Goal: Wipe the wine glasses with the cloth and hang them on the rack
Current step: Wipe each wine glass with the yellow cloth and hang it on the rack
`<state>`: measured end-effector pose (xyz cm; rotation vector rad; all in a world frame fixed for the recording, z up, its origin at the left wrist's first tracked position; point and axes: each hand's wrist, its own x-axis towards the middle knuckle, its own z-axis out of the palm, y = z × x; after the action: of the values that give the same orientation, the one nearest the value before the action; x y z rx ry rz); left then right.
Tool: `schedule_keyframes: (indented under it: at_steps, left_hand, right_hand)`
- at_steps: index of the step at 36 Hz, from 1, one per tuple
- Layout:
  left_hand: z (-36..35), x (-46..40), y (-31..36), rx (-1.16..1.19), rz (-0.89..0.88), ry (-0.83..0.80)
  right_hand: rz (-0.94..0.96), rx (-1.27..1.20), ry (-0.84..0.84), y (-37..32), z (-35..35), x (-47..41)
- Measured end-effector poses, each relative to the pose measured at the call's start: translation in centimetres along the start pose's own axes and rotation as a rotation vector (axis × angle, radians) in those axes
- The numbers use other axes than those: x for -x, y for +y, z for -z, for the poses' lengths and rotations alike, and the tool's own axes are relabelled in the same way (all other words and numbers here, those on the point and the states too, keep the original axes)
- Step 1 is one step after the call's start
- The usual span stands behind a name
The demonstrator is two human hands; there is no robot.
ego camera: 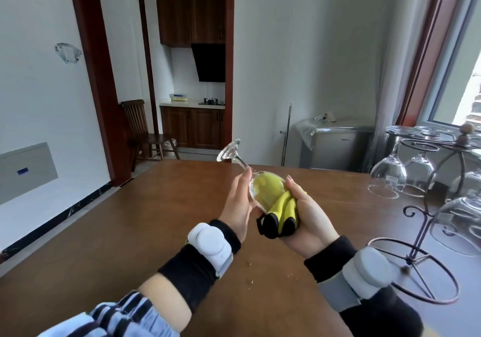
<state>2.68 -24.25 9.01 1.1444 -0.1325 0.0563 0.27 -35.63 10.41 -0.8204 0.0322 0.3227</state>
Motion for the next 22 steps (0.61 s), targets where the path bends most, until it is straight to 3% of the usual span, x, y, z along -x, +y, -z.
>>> schedule_keyframes:
  at_steps: [3,9,13,17,19,21,22]
  left_hand:
    - [-1.2,0.2,0.3,0.210,-0.059,-0.025]
    - [-1.1,-0.3,1.0,0.115,-0.017,0.065]
    - [-1.0,-0.2,1.4,0.156,0.112,0.051]
    - [-1.0,-0.2,1.8,0.098,0.228,0.149]
    - [-0.7,-0.5,1.4,0.009,0.227,0.197]
    - [-0.3,-1.0,0.7,-0.080,0.210,0.208]
    - [0.0,-0.9,0.6,-0.091,0.197,0.185]
  right_hand:
    - [0.020,-0.030,-0.054,1.0,-0.5,0.0]
    - [0.273,0.288,-0.066,2.5,-0.8,0.5]
    - [0.546,0.738,-0.115,3.2,-0.5,-0.1]
    - [0.793,1.457,-0.075,3.4,1.9,-1.7]
    - [0.867,1.702,-0.046,3.2,2.8,-2.4]
    - [0.864,1.608,-0.061,3.4,3.1,-2.7]
    - [0.809,1.404,-0.089,3.4,2.8,-2.5]
